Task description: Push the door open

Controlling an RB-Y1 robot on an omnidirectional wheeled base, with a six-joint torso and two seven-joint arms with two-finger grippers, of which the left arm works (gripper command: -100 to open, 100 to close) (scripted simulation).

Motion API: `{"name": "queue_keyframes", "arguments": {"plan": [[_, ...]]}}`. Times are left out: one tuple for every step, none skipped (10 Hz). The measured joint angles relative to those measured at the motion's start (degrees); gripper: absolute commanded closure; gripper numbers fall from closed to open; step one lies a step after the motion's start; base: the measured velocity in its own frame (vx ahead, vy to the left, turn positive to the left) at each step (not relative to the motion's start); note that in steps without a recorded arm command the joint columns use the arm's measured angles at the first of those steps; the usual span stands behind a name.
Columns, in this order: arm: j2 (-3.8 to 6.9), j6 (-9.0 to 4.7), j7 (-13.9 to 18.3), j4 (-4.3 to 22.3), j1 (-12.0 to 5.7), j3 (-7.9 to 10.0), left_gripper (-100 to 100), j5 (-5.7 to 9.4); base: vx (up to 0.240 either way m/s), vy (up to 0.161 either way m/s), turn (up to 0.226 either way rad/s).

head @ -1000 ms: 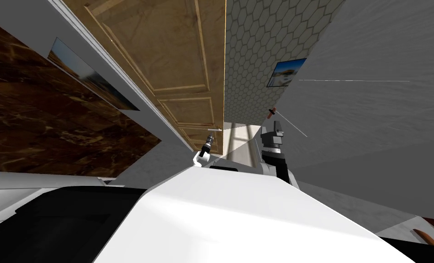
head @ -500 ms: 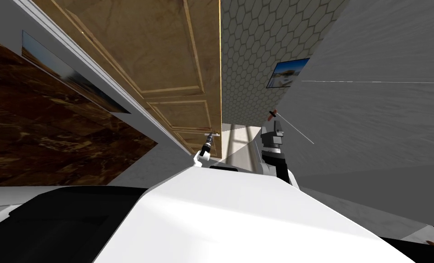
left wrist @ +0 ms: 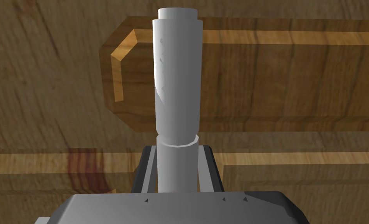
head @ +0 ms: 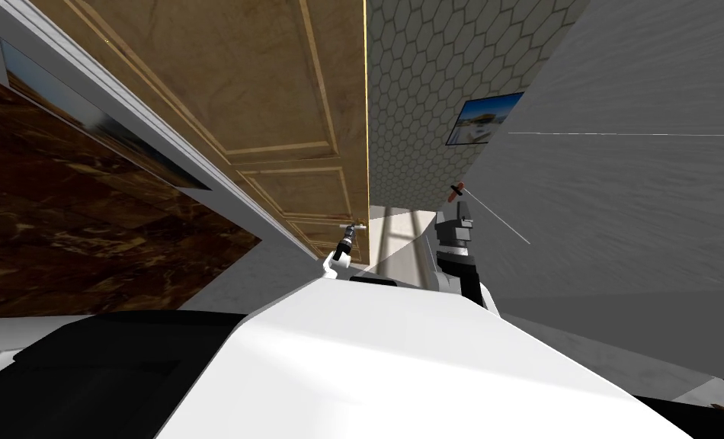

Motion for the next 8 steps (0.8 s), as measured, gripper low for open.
{"name": "queue_keyframes", "arguments": {"plan": [[0.0,0.04,0.0,0.0,0.06,-0.04,100,-0.01,-0.006,0.0,0.002],[0.0,0.07,0.0,0.1,0.11,-0.06,100,-0.01,0.0,0.0,0.0],[0.0,0.09,0.0,0.1,0.13,-0.06,100,-0.01,0.103,-0.034,0.033],[-0.04,0.06,-0.1,0.6,0.23,0.16,100,-0.01,0.161,-0.049,0.043],[0.05,0.31,-0.1,0.7,0.36,0.4,100,0.05,0.158,-0.086,0.067],[-0.08,0.4,-0.3,1.0,0.07,0.95,100,0.06,0.176,-0.084,0.069],[-0.08,0.26,-0.5,1.1,-0.08,1.56,100,0.11,0.182,-0.053,0.051],[0.04,0.31,-0.6,1.1,-0.3,2.03,100,0.18,0.194,-0.069,0.041]]}}
